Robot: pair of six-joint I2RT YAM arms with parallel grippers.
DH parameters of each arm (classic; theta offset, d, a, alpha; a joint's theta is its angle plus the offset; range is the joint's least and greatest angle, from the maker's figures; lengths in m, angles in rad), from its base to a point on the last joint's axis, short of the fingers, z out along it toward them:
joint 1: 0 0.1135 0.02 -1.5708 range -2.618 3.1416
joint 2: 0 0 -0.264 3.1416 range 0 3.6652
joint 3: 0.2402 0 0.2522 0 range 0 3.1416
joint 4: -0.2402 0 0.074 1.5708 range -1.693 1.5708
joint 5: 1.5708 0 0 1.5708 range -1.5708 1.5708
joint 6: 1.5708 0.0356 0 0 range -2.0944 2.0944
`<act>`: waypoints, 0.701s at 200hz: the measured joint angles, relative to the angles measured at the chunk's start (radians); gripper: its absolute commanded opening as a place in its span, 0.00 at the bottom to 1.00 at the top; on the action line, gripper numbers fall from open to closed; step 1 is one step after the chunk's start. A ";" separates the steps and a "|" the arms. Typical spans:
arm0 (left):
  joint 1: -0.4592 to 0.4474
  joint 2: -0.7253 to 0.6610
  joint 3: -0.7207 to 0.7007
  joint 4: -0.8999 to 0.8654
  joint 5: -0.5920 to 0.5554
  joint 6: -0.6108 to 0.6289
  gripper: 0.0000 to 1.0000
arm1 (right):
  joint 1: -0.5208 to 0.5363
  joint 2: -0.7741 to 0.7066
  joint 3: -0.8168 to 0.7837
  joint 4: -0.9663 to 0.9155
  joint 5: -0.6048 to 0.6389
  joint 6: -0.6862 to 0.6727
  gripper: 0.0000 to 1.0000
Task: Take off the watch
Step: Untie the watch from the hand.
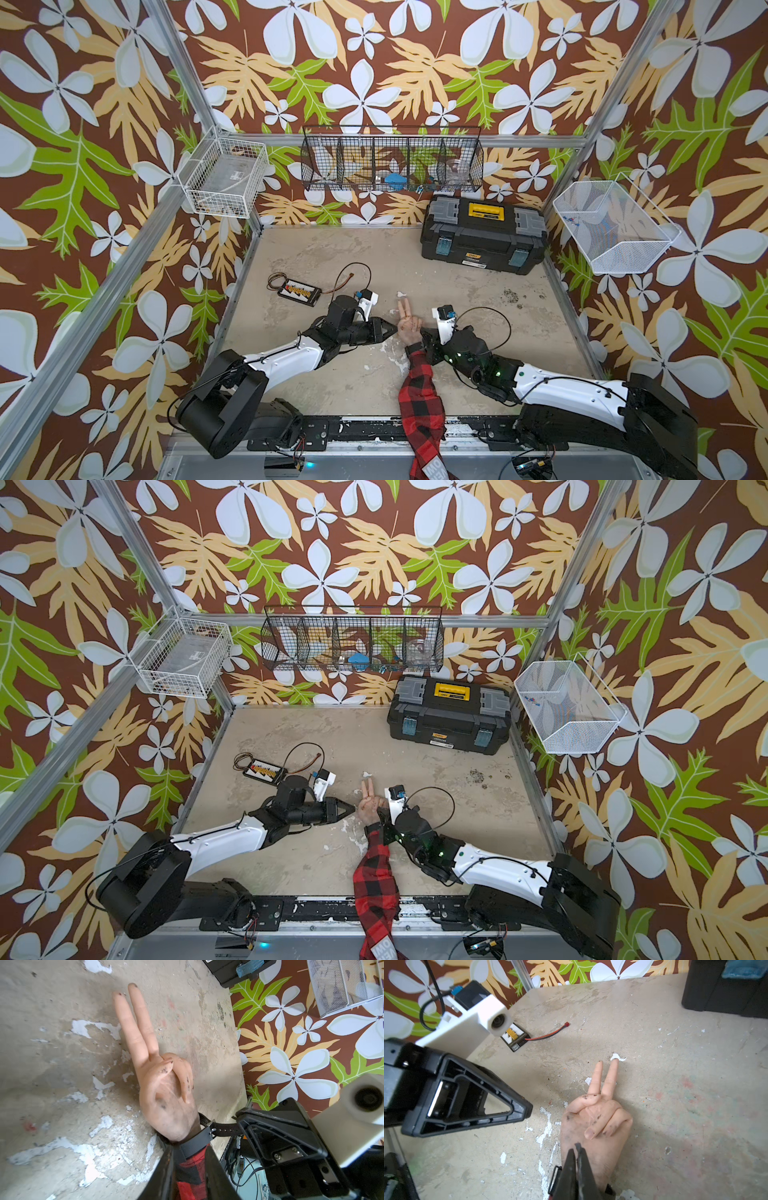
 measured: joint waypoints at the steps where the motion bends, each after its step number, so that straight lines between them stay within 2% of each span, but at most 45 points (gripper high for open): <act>1: -0.002 0.002 0.002 0.001 -0.001 0.000 0.25 | -0.002 -0.003 -0.004 0.003 -0.004 0.004 0.00; 53: -0.087 0.055 0.055 0.038 -0.016 -0.050 0.15 | -0.039 -0.081 -0.115 0.120 -0.069 0.110 0.00; 140: -0.179 0.155 0.084 0.127 -0.024 -0.128 0.12 | -0.071 -0.091 -0.153 0.146 -0.055 0.210 0.00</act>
